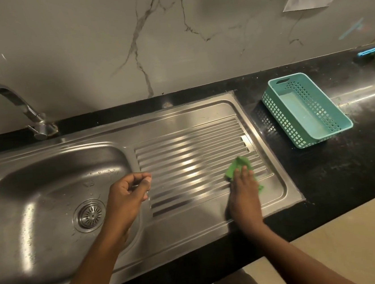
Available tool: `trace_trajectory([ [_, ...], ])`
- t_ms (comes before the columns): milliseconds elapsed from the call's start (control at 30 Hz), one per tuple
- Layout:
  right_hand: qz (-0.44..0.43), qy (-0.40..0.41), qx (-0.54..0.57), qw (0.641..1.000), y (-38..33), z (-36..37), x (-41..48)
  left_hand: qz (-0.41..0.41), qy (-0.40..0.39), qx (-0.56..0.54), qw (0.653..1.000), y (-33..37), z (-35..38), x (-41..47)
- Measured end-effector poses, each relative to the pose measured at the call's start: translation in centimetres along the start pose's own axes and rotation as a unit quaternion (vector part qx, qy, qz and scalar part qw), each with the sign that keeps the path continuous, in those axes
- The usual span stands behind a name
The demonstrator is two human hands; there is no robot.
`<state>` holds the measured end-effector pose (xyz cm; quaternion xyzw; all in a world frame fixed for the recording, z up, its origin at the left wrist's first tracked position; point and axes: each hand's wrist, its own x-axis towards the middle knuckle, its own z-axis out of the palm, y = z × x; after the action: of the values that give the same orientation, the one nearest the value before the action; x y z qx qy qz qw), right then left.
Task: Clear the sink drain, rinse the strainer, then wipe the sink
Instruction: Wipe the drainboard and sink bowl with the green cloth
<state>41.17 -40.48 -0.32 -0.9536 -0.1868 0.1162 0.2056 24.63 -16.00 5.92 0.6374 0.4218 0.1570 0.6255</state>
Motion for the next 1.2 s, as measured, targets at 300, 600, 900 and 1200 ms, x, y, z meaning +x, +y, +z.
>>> trace_trajectory([
  [300, -0.258, -0.177, -0.038, 0.949, -13.7, 8.9, -6.8, 0.018, 0.009, -0.007, 1.0, 0.7, -1.2, -0.3],
  [600, -0.396, -0.135, -0.1, 0.903, -8.8, 5.2, -1.2, 0.021, 0.031, -0.005, 0.999, 0.1, -2.8, -0.9],
  [900, -0.107, -0.009, -0.122, 0.987, 3.9, -4.2, 6.7, 0.009, 0.039, -0.007, 0.999, -1.1, -3.7, -1.1],
  [1200, -0.151, -0.026, -0.012, 0.988, -9.8, 6.6, -0.7, 0.004, 0.037, -0.01, 0.999, -0.7, -3.1, -0.4],
])
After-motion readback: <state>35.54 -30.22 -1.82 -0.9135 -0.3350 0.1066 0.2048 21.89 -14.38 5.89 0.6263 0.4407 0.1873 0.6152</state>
